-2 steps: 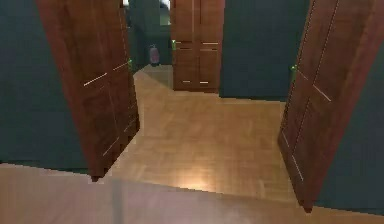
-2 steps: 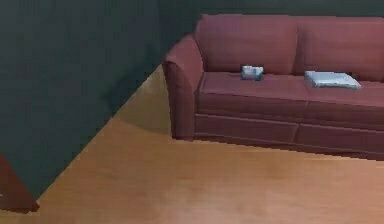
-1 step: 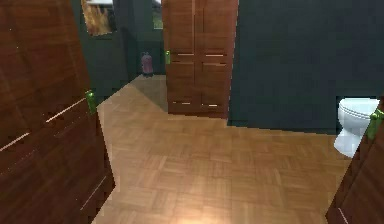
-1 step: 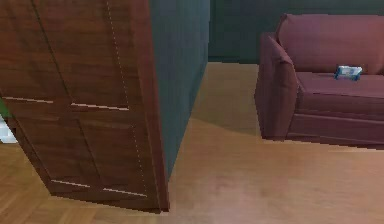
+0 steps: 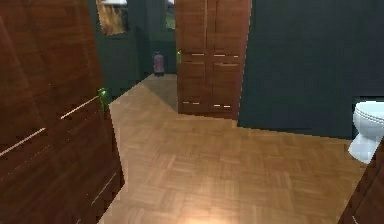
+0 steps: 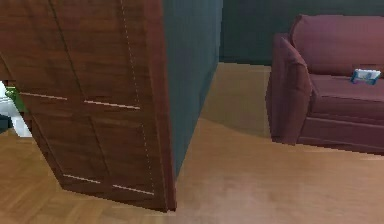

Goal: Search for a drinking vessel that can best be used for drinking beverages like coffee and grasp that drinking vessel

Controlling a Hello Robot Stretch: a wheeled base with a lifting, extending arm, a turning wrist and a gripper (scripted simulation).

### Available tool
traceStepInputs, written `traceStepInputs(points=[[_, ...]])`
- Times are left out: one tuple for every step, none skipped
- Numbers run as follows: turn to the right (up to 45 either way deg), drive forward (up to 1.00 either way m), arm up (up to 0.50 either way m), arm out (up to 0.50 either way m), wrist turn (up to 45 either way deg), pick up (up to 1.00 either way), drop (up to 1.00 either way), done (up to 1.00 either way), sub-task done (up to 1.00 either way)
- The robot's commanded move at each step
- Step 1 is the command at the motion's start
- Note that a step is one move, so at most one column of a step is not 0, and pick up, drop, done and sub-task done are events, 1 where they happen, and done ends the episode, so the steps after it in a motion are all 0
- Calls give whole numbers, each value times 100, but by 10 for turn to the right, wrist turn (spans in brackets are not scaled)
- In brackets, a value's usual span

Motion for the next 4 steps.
traceStepInputs(points=[[0, 100, 0, 0, 0, 0, 0, 0, 0], [-30, 0, 0, 0, 0, 0, 0, 0, 0], [0, 45, 0, 0, 0, 0, 0, 0, 0], [-210, 0, 0, 0, 0, 0, 0, 0, 0]])
